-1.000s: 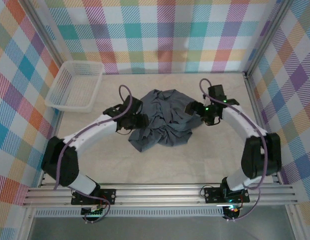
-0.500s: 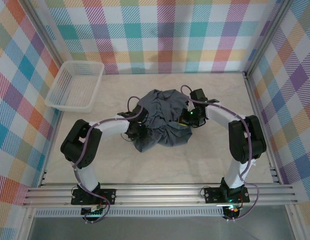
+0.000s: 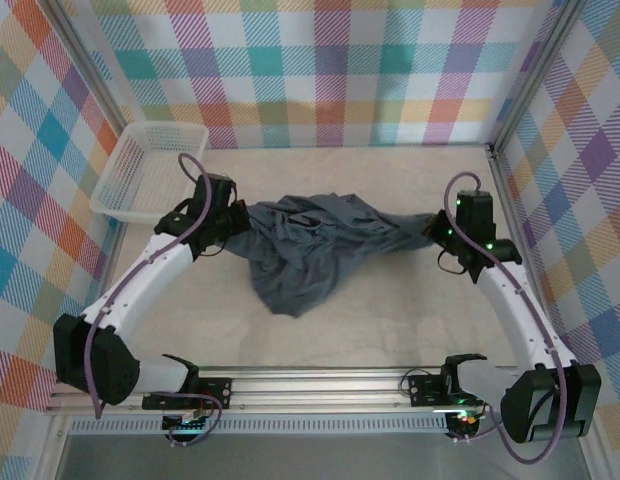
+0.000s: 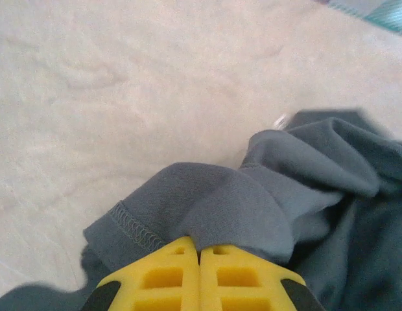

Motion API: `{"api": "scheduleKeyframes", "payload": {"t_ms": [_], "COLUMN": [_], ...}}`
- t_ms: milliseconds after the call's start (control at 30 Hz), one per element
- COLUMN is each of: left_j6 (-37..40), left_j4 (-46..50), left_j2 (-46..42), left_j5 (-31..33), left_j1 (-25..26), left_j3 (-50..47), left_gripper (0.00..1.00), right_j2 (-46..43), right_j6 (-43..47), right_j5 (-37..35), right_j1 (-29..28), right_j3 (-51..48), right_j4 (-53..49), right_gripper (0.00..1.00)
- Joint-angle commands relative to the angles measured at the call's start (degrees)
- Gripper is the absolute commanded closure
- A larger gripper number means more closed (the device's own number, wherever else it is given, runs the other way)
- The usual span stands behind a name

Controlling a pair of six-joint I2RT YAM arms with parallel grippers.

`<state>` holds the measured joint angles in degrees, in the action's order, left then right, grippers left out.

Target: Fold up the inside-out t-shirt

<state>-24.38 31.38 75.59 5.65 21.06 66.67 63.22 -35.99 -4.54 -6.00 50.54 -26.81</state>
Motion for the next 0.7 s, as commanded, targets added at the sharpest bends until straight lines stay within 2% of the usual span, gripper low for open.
{"api": "scheduleKeyframes", "payload": {"t_ms": [0, 67, 133, 167, 233, 300, 333, 400, 467, 600, 667], "left_j6": [3.99, 4.27, 6.27, 7.49, 10.75, 12.40, 13.25, 13.26, 12.07, 7.85, 6.75], "left_j4": [1.57, 0.71, 1.41, 1.34, 0.26, 0.33, 0.76, 2.09, 2.71, 3.53, 4.17], "left_j2": [1.70, 1.48, 1.07, 0.97, 1.85, 4.23, 5.77, 8.83, 11.02, 12.11, 11.86], "left_j5": [-5.57, -7.60, -7.24, -8.19, -13.95, -16.37, -15.49, -11.01, -8.40, -1.69, -0.11], "left_j1": [-0.11, 0.79, 1.67, 1.93, 2.56, 4.00, 5.05, 6.66, 7.09, 7.17, 7.14], "left_j3": [0.58, 1.65, 3.81, 4.81, 7.37, 10.59, 12.50, 15.47, 17.58, 18.38, 17.78], "left_gripper": [1.00, 1.00, 1.00, 1.00, 1.00, 1.00, 1.00, 1.00, 1.00, 1.00, 1.00], "right_j2": [4.27, 7.13, 8.68, 8.78, 8.01, 7.17, 6.96, 7.37, 9.58, 18.27, 20.67], "right_j6": [-6.48, -5.95, -3.57, -1.39, 5.46, 12.15, 15.62, 20.82, 21.42, 14.94, 14.83], "right_j5": [-0.42, 4.26, 8.69, 9.25, 9.53, 13.41, 16.43, 21.84, 23.26, 18.69, 17.37], "right_j1": [0.20, 0.22, 0.16, -0.60, -3.70, -7.40, -9.60, -14.33, -18.37, -23.41, -27.08], "right_j3": [-6.07, -5.68, -3.41, -0.96, 3.56, 5.95, 6.63, 7.02, 7.35, 11.06, 9.89], "right_j4": [-1.02, -2.48, -3.55, -5.23, -4.84, -1.23, 1.93, 7.64, 10.69, 3.49, 3.28], "right_gripper": [0.91, 0.89, 0.80, 0.71, 0.46, 0.32, 0.26, 0.20, 0.17, 0.18, 0.17]}}
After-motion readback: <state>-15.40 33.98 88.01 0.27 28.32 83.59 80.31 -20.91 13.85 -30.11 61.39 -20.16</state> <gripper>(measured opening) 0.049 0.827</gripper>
